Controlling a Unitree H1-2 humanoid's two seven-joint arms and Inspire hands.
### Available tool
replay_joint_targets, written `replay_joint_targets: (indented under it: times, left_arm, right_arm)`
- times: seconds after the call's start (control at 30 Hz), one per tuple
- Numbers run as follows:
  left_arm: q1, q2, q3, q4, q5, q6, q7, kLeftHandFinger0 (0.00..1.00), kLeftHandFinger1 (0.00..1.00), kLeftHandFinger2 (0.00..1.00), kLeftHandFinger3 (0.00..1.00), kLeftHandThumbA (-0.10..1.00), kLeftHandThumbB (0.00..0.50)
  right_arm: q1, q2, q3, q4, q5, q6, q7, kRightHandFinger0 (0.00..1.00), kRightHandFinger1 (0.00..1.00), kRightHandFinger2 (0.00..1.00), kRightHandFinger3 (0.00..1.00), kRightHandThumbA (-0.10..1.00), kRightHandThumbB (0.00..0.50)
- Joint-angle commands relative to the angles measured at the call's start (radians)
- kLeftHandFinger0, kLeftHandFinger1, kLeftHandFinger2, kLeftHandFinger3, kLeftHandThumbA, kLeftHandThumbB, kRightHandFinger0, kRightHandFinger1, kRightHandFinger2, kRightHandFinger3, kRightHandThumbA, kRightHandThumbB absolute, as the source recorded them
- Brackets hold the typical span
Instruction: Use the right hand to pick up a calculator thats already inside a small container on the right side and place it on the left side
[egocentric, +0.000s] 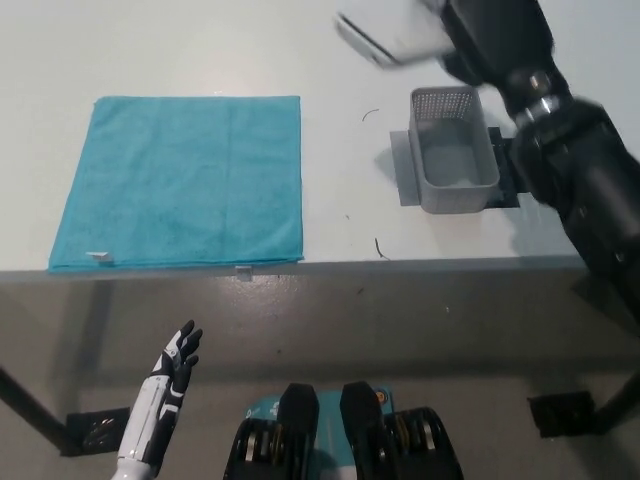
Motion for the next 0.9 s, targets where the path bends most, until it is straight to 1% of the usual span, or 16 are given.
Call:
replay_joint_targets:
  times: [0.0, 0.03, 0.07, 0.1, 0.17, 0.23, 0.33, 0.37, 0.4, 0.43, 0.5, 0.6, 0.63, 0.7, 0.77, 0.87]
  left_arm:
    - [-0.007, 0.001, 0.007, -0.013, 0.004, -0.060, 0.026, 1.00, 1.00, 1.00, 1.00, 1.00, 0.000]
    - [-0.007, 0.001, 0.007, -0.012, 0.003, -0.061, 0.026, 1.00, 1.00, 1.00, 1.00, 1.00, 0.000]
    - [0.000, 0.002, 0.007, -0.010, 0.002, -0.064, 0.024, 1.00, 1.00, 1.00, 1.00, 1.00, 0.000]
    - [0.003, 0.002, 0.007, -0.009, 0.000, -0.066, 0.023, 1.00, 1.00, 1.00, 1.00, 1.00, 0.000]
    - [0.002, 0.001, 0.008, -0.004, -0.001, -0.071, 0.025, 1.00, 1.00, 1.00, 1.00, 1.00, 0.000]
    - [0.012, -0.003, 0.009, -0.014, -0.011, -0.063, 0.021, 1.00, 1.00, 1.00, 1.00, 1.00, 0.000]
    - [0.029, -0.004, 0.008, -0.015, -0.007, -0.068, 0.021, 1.00, 1.00, 1.00, 1.00, 1.00, 0.006]
    - [0.026, -0.004, 0.007, -0.010, -0.005, -0.078, 0.023, 1.00, 1.00, 1.00, 1.00, 1.00, 0.001]
    - [0.036, -0.005, 0.007, -0.009, -0.006, -0.084, 0.023, 1.00, 1.00, 1.00, 1.00, 1.00, 0.000]
    - [0.039, -0.005, 0.008, -0.009, -0.004, -0.086, 0.025, 1.00, 1.00, 1.00, 1.00, 1.00, 0.000]
    - [0.048, -0.005, 0.008, -0.015, -0.003, -0.082, 0.024, 1.00, 1.00, 1.00, 1.00, 1.00, 0.000]
    - [0.054, -0.006, 0.005, -0.027, 0.016, -0.062, 0.029, 1.00, 1.00, 1.00, 1.00, 1.00, 0.001]
    - [0.049, -0.007, 0.006, -0.024, 0.019, -0.066, 0.032, 1.00, 1.00, 1.00, 1.00, 1.00, 0.000]
    - [0.047, -0.007, 0.007, -0.020, 0.017, -0.073, 0.032, 1.00, 1.00, 1.00, 1.00, 1.00, 0.000]
    - [0.048, -0.007, 0.007, -0.018, 0.020, -0.076, 0.034, 1.00, 1.00, 1.00, 1.00, 1.00, 0.000]
    - [0.043, -0.009, 0.004, -0.018, 0.003, -0.071, 0.024, 1.00, 1.00, 1.00, 1.00, 1.00, 0.000]
  right_arm:
    - [-0.164, 0.062, -0.004, -0.033, 0.032, -0.053, -0.121, 0.00, 0.03, 0.53, 0.12, -0.10, 0.291]
    - [-0.172, 0.070, -0.001, -0.026, 0.033, -0.058, -0.122, 0.00, 0.00, 0.44, 0.09, -0.10, 0.300]
    - [-0.179, 0.091, 0.006, -0.012, 0.039, -0.070, -0.124, 0.00, 0.00, 0.39, 0.12, -0.10, 0.324]
    - [-0.184, 0.104, 0.010, -0.001, 0.039, -0.072, -0.127, 0.00, 0.00, 0.33, 0.10, -0.10, 0.330]
    - [-0.202, 0.133, 0.024, 0.044, 0.031, -0.071, -0.149, 0.00, 0.00, 0.27, 0.03, -0.10, 0.347]
    - [-0.223, 0.173, 0.047, 0.103, 0.018, -0.058, -0.158, 0.00, 0.00, 0.28, 0.09, -0.10, 0.332]
    - [-0.233, 0.215, 0.075, 0.145, 0.013, -0.034, -0.143, 0.00, 0.00, 0.30, 0.09, -0.10, 0.293]
    - [-0.246, 0.249, 0.080, 0.183, 0.027, -0.040, -0.145, 0.00, 0.00, 0.32, 0.01, -0.10, 0.293]
    - [-0.244, 0.261, 0.084, 0.192, 0.033, -0.043, -0.149, 0.00, 0.00, 0.35, 0.00, -0.10, 0.291]
    - [-0.250, 0.277, 0.088, 0.218, 0.031, -0.042, -0.171, 0.00, 0.00, 0.34, 0.00, -0.10, 0.303]
    - [-0.274, 0.327, 0.094, 0.298, 0.047, -0.059, -0.189, 0.00, 0.01, 0.42, 0.00, -0.10, 0.268]
    - [-0.318, 0.390, 0.104, 0.420, 0.061, -0.061, -0.210, 0.00, 0.13, 0.58, 0.09, -0.10, 0.259]
    - [-0.336, 0.408, 0.109, 0.460, 0.061, -0.061, -0.228, 0.00, 0.14, 0.58, 0.12, -0.10, 0.272]
    - [-0.361, 0.438, 0.119, 0.527, 0.063, -0.061, -0.251, 0.00, 0.16, 0.58, 0.18, -0.10, 0.263]
    - [-0.383, 0.471, 0.111, 0.587, 0.089, -0.070, -0.222, 0.00, 0.18, 0.60, 0.35, -0.10, 0.223]
    - [-0.407, 0.514, 0.098, 0.653, 0.120, -0.043, -0.190, 0.00, 0.14, 0.55, 0.31, -0.10, 0.248]
